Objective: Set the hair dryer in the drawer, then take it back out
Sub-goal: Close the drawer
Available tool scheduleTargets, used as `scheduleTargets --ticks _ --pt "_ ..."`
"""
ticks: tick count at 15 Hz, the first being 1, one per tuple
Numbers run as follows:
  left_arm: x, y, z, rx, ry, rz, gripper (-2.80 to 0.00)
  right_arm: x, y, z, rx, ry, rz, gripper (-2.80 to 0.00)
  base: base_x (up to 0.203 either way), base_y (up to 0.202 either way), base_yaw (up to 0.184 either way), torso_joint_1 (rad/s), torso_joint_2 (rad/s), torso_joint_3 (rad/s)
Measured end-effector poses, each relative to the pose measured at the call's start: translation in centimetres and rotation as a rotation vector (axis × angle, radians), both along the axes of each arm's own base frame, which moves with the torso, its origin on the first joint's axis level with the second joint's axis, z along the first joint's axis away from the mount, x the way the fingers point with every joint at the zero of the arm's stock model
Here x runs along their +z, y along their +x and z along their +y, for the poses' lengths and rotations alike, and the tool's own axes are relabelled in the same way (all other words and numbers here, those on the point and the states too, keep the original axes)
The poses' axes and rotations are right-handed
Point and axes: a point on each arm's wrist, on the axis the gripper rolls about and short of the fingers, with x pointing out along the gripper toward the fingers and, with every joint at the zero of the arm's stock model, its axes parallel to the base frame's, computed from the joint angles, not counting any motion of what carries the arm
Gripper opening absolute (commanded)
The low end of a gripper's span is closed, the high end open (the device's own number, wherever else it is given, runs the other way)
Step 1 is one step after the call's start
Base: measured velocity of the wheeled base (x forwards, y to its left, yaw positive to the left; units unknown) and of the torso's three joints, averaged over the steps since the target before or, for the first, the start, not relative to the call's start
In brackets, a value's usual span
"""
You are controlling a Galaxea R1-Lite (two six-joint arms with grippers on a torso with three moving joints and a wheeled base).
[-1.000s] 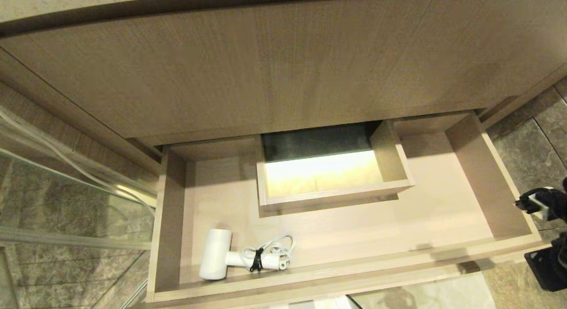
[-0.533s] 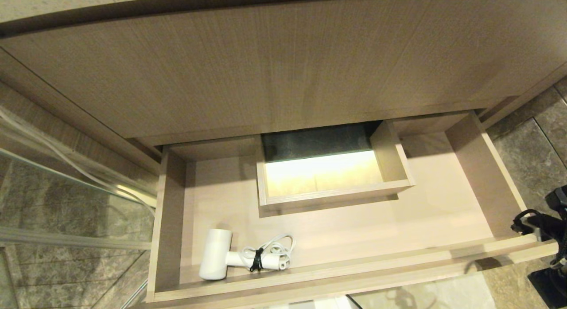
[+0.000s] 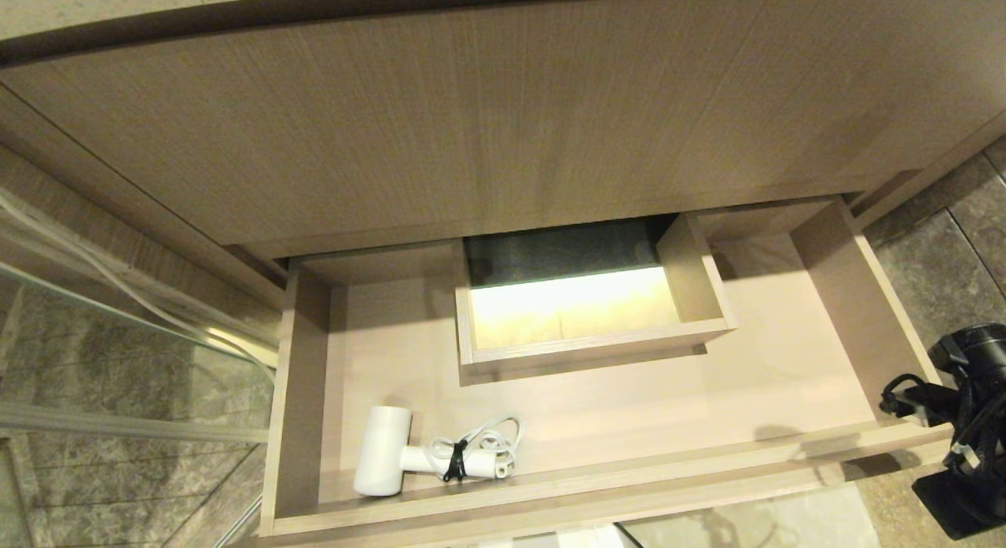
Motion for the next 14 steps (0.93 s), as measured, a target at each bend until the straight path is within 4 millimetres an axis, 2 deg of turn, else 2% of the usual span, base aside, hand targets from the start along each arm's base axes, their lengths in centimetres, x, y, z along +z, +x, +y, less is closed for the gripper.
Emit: scheduleTargets --ticks 9,12,14 --pt "0.0 0.0 0.0 0.002 0.000 0.000 -2.80 -1.0 5.7 -1.1 0.013 0.076 -0.012 -2.80 0.000 0.000 0.000 0.000 0.00 0.000" --pt "0.0 0.0 0.0 0.000 0.000 -0.001 -2.80 -0.5 7.1 -1.4 0.024 0.103 -0.091 -2.80 0.000 0.000 0.000 0.000 0.00 0.000" --pt "0.0 0.0 0.0 0.001 0.000 0.000 -2.80 0.6 8.0 -1.7 0.029 0.126 -0.178 -2.80 0.000 0.000 0.000 0.000 0.00 0.000"
